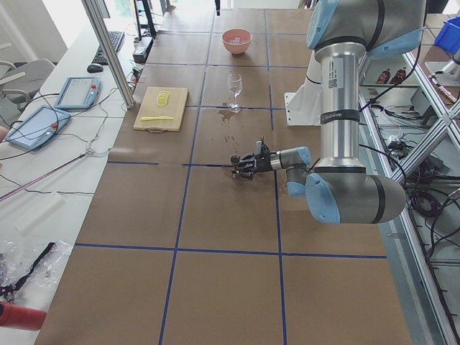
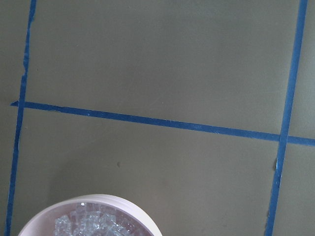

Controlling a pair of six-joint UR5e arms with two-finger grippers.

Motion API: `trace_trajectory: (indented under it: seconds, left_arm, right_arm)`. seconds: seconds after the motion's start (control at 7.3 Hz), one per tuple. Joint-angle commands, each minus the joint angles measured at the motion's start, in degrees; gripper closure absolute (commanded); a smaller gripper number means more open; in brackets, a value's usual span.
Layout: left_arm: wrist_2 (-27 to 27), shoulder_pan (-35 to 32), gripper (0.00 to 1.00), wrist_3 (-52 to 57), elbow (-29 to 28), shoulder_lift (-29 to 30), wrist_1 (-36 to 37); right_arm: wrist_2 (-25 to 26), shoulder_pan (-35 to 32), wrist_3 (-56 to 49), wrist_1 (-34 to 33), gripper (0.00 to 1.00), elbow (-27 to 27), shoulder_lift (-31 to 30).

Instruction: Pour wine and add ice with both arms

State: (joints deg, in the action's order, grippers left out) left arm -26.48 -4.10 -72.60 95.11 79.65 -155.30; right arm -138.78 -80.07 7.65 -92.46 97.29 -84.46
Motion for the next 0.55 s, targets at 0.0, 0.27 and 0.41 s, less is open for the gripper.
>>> trace_trajectory:
  seconds: [0.0, 0.27, 0.41]
  left_arm:
    - [1.1, 0.1, 0.58, 0.0, -1.1, 0.7, 0.0]
    - [1.0, 0.5, 0.6, 0.2, -1.2, 0.8, 0.0]
    - [1.0, 0.6, 0.64, 0.2, -1.2, 0.8, 0.0]
  right_arm:
    - [0.0, 0.0, -0.1, 0.0, 0.0, -0.3, 0.0]
    - [0.0, 0.0, -0.1, 0.0, 0.0, -0.3, 0.0]
    - [0.0, 0.0, 0.0, 0.0, 0.0, -0.3, 0.0]
